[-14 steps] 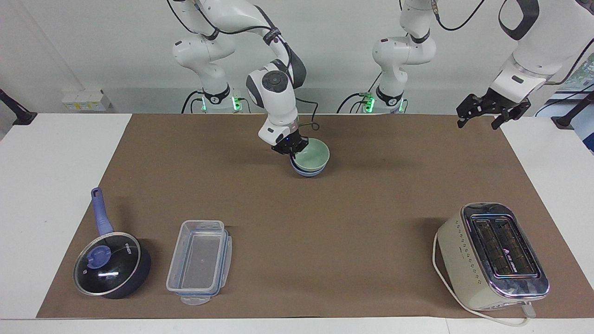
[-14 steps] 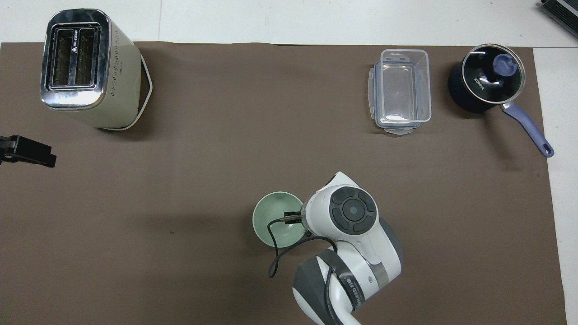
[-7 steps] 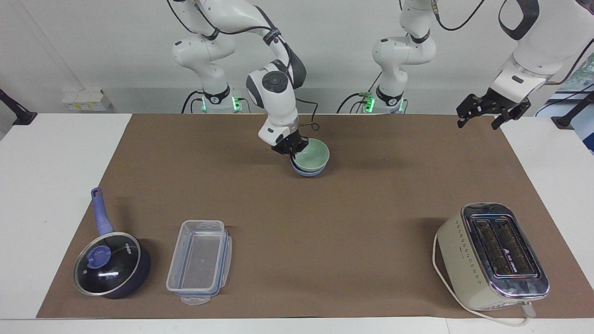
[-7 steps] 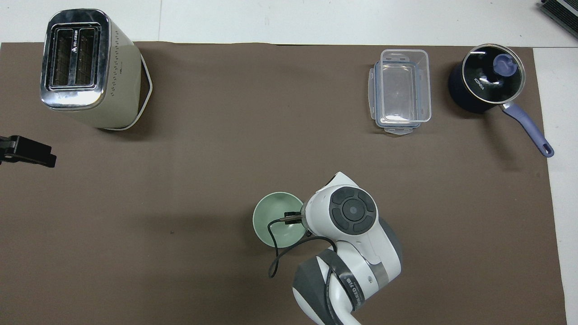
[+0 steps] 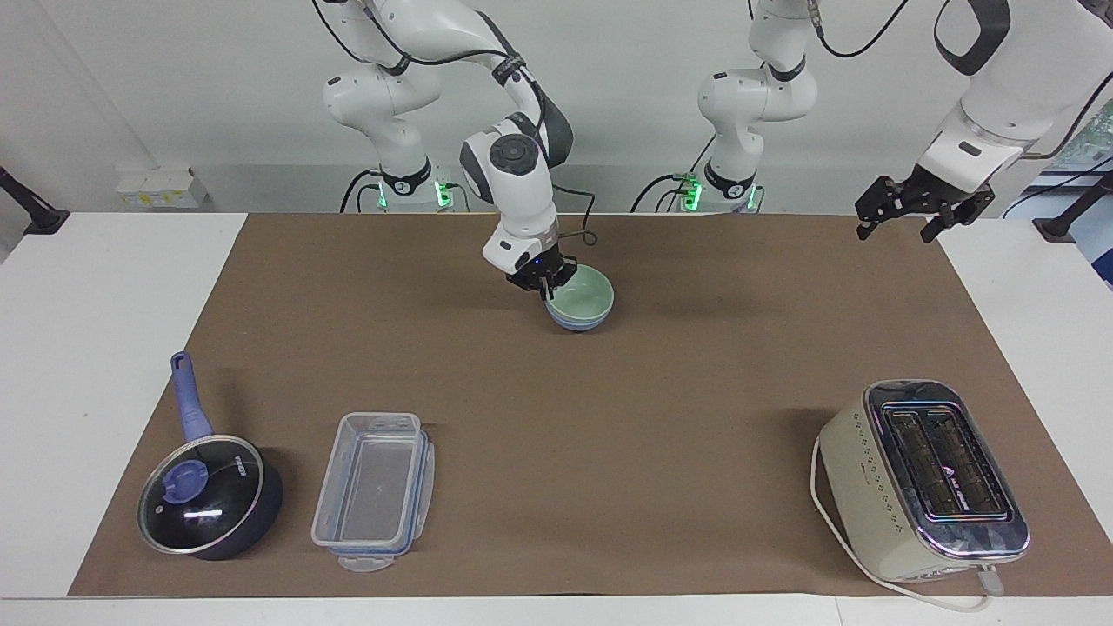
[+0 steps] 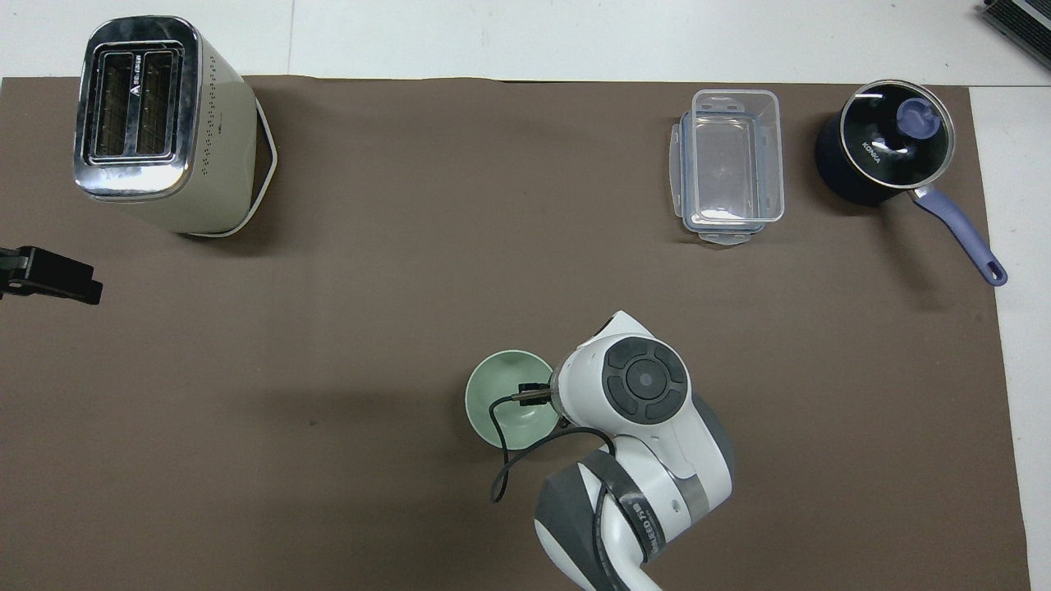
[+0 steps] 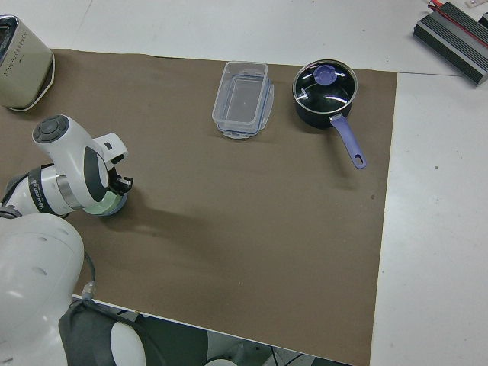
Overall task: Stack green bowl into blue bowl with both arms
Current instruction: 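Lower the green bowl into the blue bowl with the right gripper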
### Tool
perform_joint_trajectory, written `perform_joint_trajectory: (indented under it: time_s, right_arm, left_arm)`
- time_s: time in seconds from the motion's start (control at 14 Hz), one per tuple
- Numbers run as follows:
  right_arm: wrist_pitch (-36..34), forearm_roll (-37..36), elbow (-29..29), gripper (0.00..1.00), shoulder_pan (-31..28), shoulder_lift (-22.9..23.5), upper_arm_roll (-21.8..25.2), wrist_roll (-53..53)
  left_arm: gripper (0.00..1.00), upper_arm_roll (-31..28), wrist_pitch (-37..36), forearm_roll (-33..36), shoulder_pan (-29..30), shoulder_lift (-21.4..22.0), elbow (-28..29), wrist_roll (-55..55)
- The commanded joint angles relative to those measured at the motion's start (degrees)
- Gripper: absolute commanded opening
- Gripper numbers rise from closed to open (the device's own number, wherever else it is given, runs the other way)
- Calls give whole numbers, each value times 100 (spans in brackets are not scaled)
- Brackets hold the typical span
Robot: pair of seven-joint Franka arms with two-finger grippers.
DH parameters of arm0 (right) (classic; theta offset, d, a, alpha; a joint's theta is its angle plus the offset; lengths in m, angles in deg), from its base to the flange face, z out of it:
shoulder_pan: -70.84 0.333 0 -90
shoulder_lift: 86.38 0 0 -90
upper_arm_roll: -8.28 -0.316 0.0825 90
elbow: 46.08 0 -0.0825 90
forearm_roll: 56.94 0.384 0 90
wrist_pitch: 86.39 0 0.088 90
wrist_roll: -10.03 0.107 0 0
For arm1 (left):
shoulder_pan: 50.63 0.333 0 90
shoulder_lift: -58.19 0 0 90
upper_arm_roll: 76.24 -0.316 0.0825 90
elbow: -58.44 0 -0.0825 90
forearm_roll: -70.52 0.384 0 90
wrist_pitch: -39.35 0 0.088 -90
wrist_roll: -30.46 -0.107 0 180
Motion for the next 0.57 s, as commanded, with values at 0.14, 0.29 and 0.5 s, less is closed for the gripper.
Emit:
perform_joint_trajectory:
  time_s: [0.14, 0.29, 0.5]
  right_arm:
    - [-72, -17, -41, 78, -182, -257, 47, 5]
    - [-133, -17, -50, 90, -453, -520, 47, -3]
    - [-589, -34, -199, 100, -1006, -898, 82, 14]
  left_arm:
    - [100, 13, -47, 125, 13, 76, 35, 8]
    - [100, 13, -47, 117, 13, 76, 35, 8]
    - [100, 13, -47, 117, 13, 76, 35, 8]
